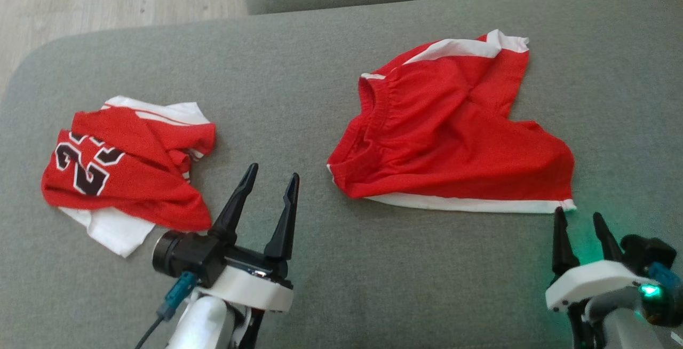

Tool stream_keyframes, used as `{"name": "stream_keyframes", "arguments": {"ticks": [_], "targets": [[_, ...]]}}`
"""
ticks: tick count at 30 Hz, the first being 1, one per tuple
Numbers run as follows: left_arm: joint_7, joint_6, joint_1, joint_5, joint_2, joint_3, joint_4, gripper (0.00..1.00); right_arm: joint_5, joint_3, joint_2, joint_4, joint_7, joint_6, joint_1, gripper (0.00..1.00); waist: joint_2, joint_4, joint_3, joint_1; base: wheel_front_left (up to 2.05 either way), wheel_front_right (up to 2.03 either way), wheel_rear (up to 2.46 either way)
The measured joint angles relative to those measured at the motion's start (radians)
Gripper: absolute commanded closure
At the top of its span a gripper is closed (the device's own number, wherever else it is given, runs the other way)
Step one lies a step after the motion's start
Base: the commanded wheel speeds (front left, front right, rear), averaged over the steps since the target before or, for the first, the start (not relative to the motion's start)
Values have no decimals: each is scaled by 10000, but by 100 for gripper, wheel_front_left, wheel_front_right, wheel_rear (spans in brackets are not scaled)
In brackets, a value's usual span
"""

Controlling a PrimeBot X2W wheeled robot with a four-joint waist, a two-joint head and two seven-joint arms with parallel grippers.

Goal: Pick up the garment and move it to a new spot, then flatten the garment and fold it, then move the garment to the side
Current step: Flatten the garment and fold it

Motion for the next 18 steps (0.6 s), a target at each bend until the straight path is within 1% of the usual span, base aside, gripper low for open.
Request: {"name": "stream_keyframes", "arguments": {"ticks": [3, 11, 12, 13, 15, 16, 18], "targets": [[0, 0, -23, 0, 8, -84, 0, 0, -102, -362, 0, 497, 61, 0, -350, 0, 0, 115, 126, 0, 0, 0, 0], [2, 0, -171, 0, 42, -98, -13, 0, -295, -593, 0, 1561, -54, 0, -1255, 0, 0, 328, 507, 1, 0, 0, 0], [0, -2, -173, 0, 44, -100, -13, 0, -301, -606, 0, 1720, -65, 0, -1309, 2, 0, 341, 535, 1, 0, 0, 0], [0, -2, -174, 0, 48, -102, -13, 0, -345, -612, 0, 1847, -92, 0, -1353, 21, 0, 347, 556, 1, 0, 0, 0], [0, -2, -184, 0, 59, -100, -12, 0, -366, -614, 0, 2013, -155, 0, -1447, 90, 0, 336, 584, 1, 0, 0, 0], [0, -2, -193, 0, 65, -98, -10, 0, -368, -619, 0, 2115, -211, 0, -1523, 100, 0, 324, 589, 1, 0, 0, 0], [0, -2, -221, 0, 82, -96, 0, 0, -405, -708, 2, 2230, -242, 0, -1642, 100, 0, 285, 576, 1, 0, 0, 0]]}}
